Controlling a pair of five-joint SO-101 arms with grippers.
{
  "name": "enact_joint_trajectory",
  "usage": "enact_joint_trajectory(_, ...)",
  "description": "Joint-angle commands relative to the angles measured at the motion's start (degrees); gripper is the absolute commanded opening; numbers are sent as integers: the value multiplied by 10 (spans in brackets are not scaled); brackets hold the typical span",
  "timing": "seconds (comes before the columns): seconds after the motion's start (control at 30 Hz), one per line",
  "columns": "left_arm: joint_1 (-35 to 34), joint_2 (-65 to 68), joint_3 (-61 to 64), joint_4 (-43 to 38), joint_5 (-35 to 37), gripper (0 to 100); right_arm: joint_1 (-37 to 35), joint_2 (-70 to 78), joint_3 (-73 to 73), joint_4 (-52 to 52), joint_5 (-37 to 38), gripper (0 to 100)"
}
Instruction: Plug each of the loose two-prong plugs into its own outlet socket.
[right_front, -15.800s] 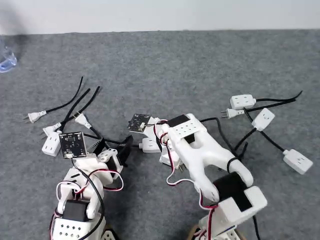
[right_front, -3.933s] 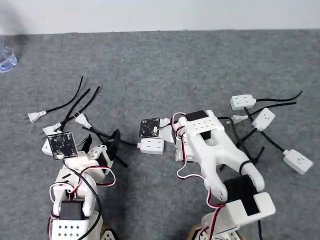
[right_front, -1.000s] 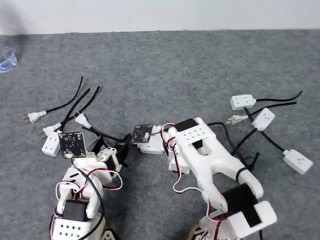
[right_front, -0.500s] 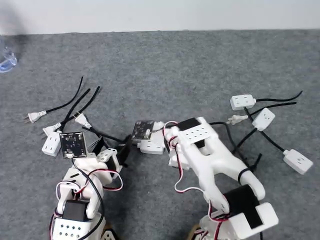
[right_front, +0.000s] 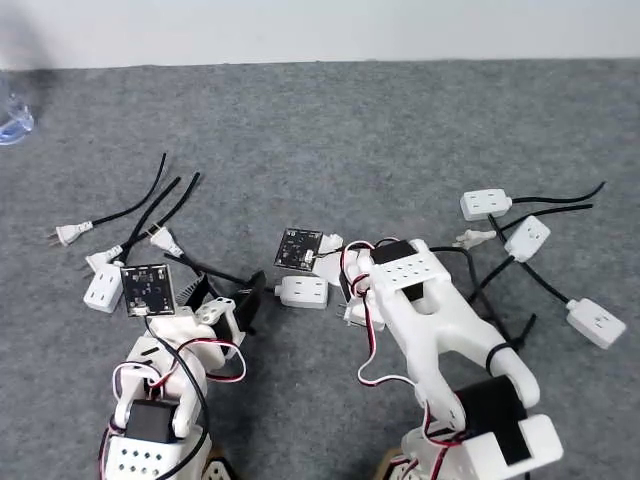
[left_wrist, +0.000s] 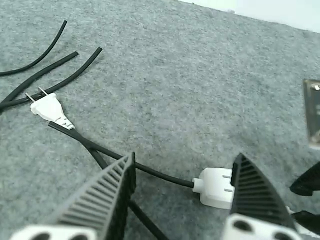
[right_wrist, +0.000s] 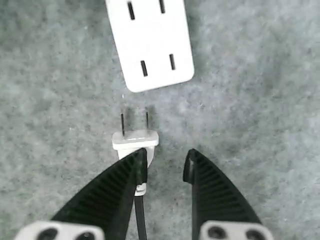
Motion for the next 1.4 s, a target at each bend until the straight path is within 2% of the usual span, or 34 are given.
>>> enact_joint_trajectory(0.0, 4, -4, -7, 1, -7, 291, 2, -13, -4, 8, 4, 119)
enact_joint_trajectory(0.4, 3, -4, -7, 2, -7, 291, -24, 45, -15, -14, 3, 118)
enact_joint_trajectory(0.63, 3, -4, -7, 2, -7, 291, -34, -26, -59, 96, 2, 118)
enact_joint_trajectory(1.0, 3, -3, -7, 2, -7, 291, -35, -73, -58, 173, 0, 118)
enact_joint_trajectory(1.1, 3, -3, -7, 2, -7, 291, -33, -67, -51, 164, -1, 118)
enact_joint_trajectory(1.37, 3, -3, -7, 2, -7, 291, -34, -28, 9, 45, -25, 118)
